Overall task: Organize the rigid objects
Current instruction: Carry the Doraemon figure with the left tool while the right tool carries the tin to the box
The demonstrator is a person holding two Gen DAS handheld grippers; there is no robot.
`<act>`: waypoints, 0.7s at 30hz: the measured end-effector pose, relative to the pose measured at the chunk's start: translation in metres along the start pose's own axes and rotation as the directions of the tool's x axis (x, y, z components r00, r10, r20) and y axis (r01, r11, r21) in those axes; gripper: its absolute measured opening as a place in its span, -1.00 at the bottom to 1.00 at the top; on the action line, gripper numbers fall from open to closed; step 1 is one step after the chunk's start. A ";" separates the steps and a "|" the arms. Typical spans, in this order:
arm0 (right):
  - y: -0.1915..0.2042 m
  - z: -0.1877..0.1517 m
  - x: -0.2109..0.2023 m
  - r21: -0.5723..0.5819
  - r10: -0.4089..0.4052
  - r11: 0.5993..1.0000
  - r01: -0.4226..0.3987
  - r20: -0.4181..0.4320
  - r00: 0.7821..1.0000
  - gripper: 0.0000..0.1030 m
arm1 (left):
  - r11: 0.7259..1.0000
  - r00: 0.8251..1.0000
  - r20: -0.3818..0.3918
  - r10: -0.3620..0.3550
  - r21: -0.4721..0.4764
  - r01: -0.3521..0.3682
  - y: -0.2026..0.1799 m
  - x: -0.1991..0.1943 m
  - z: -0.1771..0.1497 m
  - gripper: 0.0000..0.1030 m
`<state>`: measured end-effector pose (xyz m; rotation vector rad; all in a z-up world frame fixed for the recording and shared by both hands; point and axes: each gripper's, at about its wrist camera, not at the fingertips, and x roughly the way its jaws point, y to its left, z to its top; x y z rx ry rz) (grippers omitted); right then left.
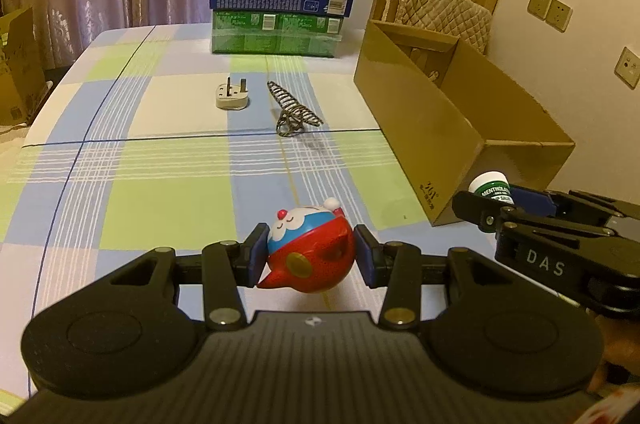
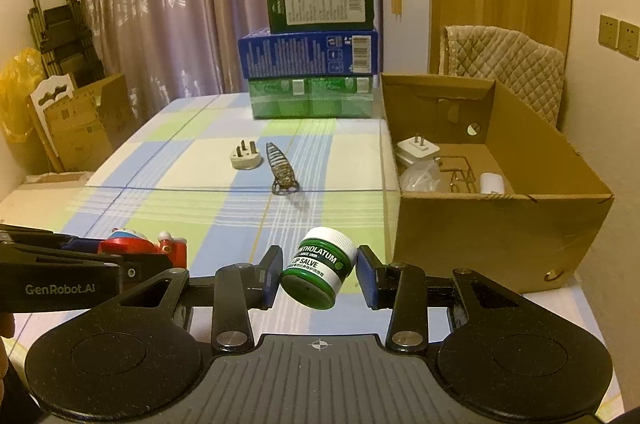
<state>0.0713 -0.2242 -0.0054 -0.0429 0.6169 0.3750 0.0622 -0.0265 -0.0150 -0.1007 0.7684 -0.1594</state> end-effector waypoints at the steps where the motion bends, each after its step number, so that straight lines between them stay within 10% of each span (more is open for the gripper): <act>1: -0.001 0.000 -0.002 0.001 -0.001 1.000 0.001 0.002 1.000 -0.29 | 1.000 1.000 0.002 -0.003 -0.001 0.003 -0.001 -0.001 0.000 -0.23; 21: -0.028 0.004 -0.024 0.048 -0.034 0.998 0.033 0.021 0.999 -0.28 | 0.997 0.997 0.030 -0.075 -0.015 0.075 -0.021 -0.015 0.009 -0.23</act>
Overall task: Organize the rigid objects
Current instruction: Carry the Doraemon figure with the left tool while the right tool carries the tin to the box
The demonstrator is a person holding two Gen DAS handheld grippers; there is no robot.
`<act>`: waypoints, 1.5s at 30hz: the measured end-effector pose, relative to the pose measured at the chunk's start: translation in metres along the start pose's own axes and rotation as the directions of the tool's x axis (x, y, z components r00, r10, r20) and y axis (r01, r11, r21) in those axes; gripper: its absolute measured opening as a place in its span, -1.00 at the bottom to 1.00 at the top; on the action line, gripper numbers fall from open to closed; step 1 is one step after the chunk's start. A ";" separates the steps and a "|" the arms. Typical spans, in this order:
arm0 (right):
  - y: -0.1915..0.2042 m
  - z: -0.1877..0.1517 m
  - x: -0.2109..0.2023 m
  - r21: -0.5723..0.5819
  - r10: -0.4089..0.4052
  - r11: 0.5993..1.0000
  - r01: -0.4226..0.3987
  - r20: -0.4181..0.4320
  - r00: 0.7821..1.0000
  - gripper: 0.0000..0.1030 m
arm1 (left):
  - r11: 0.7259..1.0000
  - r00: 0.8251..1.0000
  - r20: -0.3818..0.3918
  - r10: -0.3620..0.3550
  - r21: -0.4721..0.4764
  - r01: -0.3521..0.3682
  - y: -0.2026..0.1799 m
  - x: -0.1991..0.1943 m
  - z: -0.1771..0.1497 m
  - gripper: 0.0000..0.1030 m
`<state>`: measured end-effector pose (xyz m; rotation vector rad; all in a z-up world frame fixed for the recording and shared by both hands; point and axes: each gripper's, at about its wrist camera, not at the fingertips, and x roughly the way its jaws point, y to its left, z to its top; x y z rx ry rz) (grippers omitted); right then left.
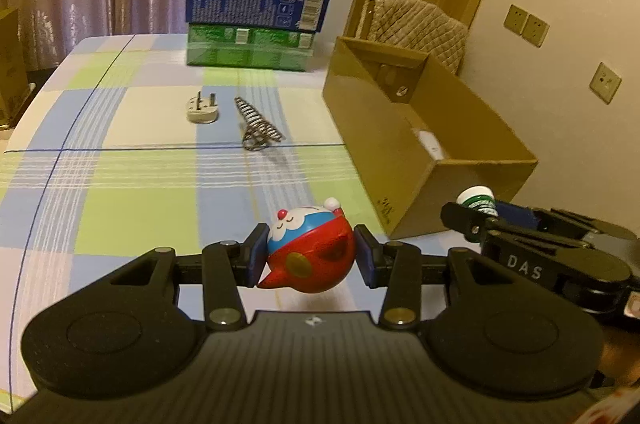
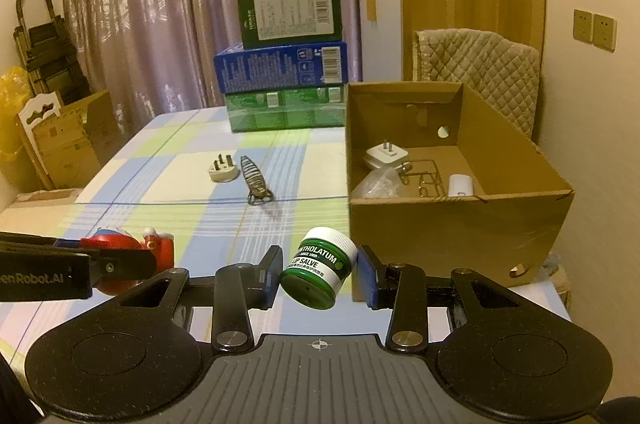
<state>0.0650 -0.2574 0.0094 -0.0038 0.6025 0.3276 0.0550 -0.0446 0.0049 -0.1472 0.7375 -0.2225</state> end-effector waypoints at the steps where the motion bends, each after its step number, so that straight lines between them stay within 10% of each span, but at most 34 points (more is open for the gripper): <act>1: -0.002 0.001 -0.001 0.005 -0.003 1.000 0.003 0.000 1.000 -0.28 | 1.000 1.000 0.002 -0.005 0.001 0.005 -0.002 0.000 0.001 -0.24; 26: -0.131 0.076 0.007 0.061 -0.106 0.993 0.101 0.075 0.992 -0.28 | 0.977 0.982 0.037 -0.186 0.117 0.180 -0.113 0.062 0.087 -0.24; 45: -0.184 0.080 0.068 0.127 -0.086 0.988 0.089 -0.024 0.996 -0.28 | 0.976 0.985 -0.049 -0.166 0.135 0.171 -0.138 0.143 0.101 -0.24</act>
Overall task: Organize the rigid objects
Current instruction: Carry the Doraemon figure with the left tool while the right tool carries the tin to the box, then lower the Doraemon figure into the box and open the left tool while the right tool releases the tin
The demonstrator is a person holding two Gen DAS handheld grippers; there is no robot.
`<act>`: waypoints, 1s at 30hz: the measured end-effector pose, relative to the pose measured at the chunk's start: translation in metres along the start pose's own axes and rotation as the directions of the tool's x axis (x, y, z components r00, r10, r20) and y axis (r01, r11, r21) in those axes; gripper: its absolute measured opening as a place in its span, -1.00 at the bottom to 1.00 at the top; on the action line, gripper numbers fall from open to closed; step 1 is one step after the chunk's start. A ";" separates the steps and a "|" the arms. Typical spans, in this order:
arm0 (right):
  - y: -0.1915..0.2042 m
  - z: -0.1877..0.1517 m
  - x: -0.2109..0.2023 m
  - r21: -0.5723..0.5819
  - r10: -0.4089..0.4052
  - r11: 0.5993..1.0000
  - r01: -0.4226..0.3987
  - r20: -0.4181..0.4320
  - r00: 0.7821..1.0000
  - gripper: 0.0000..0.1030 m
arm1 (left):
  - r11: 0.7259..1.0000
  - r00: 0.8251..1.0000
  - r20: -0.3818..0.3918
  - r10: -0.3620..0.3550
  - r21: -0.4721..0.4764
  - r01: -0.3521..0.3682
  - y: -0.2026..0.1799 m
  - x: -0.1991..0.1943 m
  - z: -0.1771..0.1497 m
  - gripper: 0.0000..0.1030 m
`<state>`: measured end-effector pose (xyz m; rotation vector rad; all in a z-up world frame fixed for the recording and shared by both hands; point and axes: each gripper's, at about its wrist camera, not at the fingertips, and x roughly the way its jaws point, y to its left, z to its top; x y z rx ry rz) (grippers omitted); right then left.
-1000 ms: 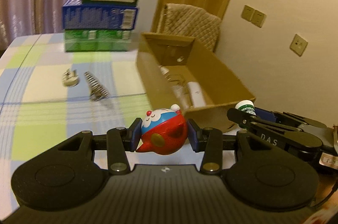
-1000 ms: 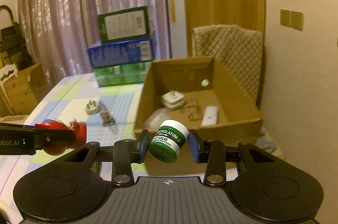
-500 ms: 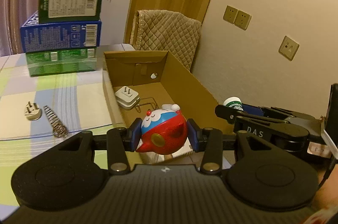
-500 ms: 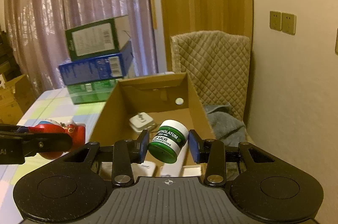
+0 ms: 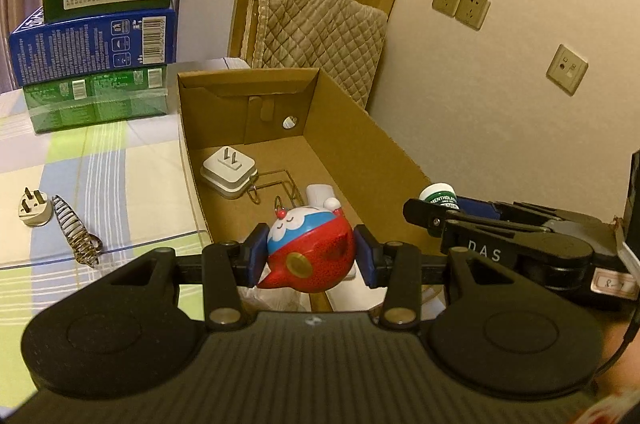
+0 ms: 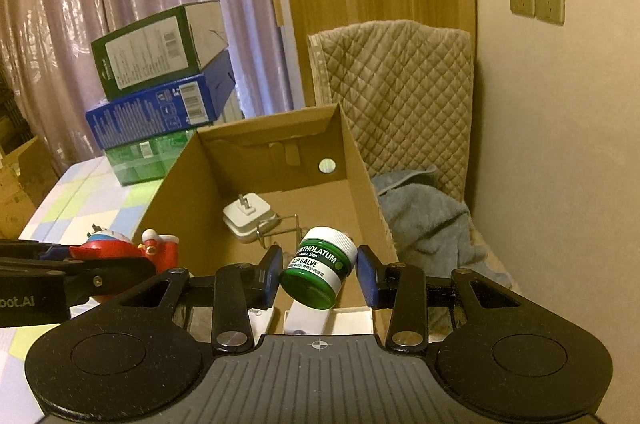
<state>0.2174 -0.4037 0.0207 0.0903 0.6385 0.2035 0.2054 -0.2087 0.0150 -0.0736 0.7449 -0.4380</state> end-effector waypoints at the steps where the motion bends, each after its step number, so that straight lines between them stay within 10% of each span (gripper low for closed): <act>1: -0.001 0.000 0.001 0.003 0.000 1.000 0.000 -0.001 1.000 -0.28 | 1.000 1.000 -0.002 0.001 0.004 -0.001 -0.001 0.002 0.000 -0.24; 30: -0.005 -0.008 0.013 0.026 0.001 1.000 0.000 -0.028 1.000 -0.28 | 1.000 0.999 -0.043 -0.008 0.003 0.008 -0.005 0.021 -0.010 -0.23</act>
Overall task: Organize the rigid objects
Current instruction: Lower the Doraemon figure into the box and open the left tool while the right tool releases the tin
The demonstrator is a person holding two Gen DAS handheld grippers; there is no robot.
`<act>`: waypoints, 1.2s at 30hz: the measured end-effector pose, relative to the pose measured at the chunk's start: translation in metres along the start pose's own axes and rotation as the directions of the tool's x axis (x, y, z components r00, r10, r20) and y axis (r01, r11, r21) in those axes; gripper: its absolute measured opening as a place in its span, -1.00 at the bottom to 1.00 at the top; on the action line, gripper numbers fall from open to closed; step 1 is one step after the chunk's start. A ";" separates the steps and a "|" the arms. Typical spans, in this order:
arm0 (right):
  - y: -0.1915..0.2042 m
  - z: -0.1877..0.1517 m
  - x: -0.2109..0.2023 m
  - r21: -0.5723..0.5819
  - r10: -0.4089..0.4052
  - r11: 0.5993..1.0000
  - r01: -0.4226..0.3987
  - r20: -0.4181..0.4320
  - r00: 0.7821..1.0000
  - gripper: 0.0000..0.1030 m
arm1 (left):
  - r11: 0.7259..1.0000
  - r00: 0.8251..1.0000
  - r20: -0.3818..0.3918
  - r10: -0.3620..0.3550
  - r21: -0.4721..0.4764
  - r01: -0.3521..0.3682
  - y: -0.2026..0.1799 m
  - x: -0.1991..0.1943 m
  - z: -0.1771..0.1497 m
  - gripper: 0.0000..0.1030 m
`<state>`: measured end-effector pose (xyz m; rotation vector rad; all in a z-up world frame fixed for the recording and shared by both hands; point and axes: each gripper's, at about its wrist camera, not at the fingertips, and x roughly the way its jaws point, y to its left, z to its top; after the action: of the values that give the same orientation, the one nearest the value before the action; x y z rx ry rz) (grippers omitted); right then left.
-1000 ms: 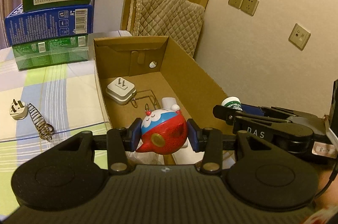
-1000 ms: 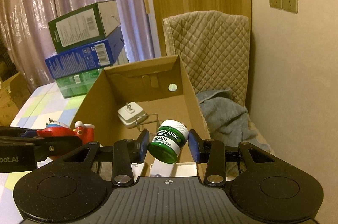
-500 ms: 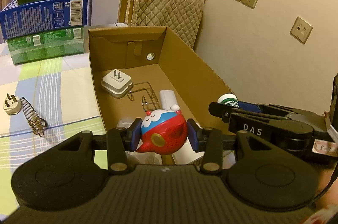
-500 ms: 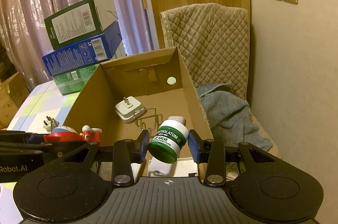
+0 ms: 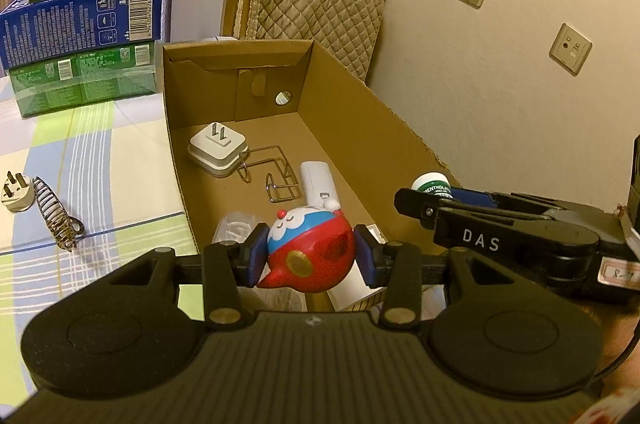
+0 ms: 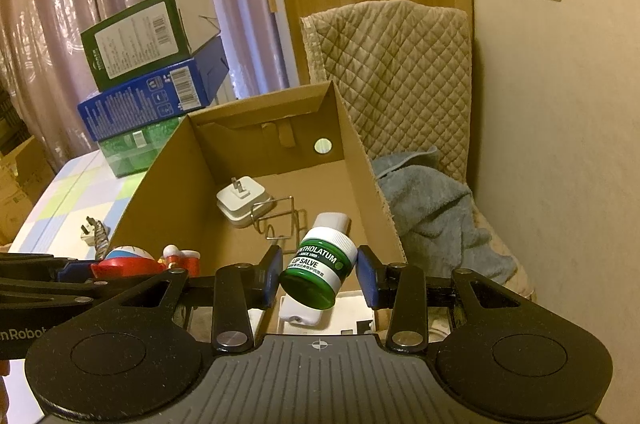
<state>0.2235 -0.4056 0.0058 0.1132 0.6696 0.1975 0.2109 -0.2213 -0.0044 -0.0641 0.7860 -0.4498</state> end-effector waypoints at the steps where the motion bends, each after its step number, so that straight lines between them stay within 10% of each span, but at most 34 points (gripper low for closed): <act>1: 0.000 0.000 0.000 0.001 0.000 1.000 0.000 0.000 1.000 -0.28 | 1.000 1.000 0.001 -0.001 -0.001 0.001 0.000 0.000 0.000 -0.23; 27: 0.004 0.000 -0.003 0.017 0.006 1.000 -0.006 0.003 1.000 -0.27 | 0.993 0.995 0.086 0.050 -0.106 -0.041 0.038 -0.041 -0.003 -0.25; 36: -0.002 0.007 -0.031 0.072 -0.011 0.997 0.005 0.080 0.997 0.07 | 0.988 0.988 0.110 0.109 -0.123 -0.095 0.051 -0.062 -0.013 -0.24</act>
<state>0.2039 -0.4147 0.0294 0.1861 0.5975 0.1604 0.1822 -0.1482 0.0161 -0.1571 0.6972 -0.2995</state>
